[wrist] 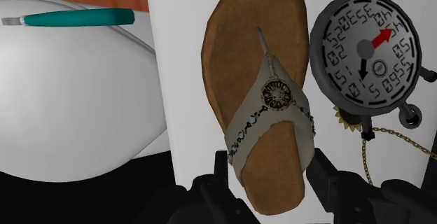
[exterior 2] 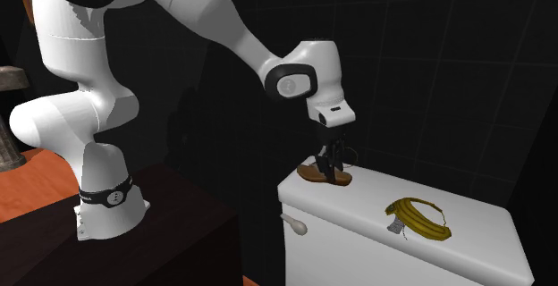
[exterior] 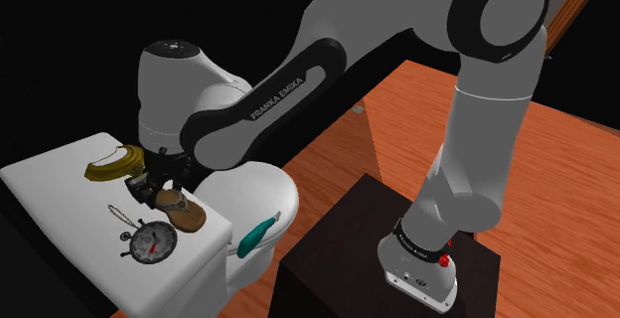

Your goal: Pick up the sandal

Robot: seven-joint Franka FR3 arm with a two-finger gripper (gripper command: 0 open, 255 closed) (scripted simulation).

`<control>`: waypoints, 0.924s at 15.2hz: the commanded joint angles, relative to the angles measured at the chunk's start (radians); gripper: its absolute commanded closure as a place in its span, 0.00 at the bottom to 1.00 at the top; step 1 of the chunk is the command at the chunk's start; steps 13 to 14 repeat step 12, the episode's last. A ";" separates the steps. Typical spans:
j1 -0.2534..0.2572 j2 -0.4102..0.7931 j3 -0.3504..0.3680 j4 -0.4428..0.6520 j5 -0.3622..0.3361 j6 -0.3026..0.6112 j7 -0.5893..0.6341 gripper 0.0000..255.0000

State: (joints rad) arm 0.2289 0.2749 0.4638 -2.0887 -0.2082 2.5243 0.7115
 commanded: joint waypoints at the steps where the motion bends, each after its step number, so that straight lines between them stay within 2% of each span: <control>1: -0.004 -0.017 0.007 0.006 0.015 -0.021 -0.009 1.00; 10: -0.022 -0.091 0.030 0.046 0.077 -0.125 -0.052 1.00; 14: -0.023 -0.092 0.030 0.047 0.078 -0.127 -0.053 1.00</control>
